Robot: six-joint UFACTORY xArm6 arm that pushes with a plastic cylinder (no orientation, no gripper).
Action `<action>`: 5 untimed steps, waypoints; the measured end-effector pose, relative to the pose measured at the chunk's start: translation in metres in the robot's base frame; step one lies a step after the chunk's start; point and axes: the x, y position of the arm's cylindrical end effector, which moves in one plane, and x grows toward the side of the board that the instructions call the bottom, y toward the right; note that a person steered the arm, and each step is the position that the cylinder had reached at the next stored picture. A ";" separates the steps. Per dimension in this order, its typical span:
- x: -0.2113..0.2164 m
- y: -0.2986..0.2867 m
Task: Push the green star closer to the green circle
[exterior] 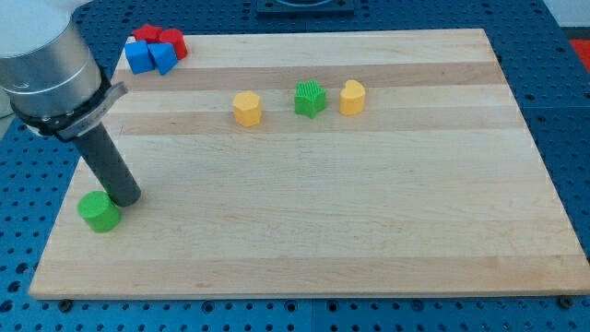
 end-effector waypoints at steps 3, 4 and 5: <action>0.005 -0.036; 0.018 -0.036; -0.013 -0.031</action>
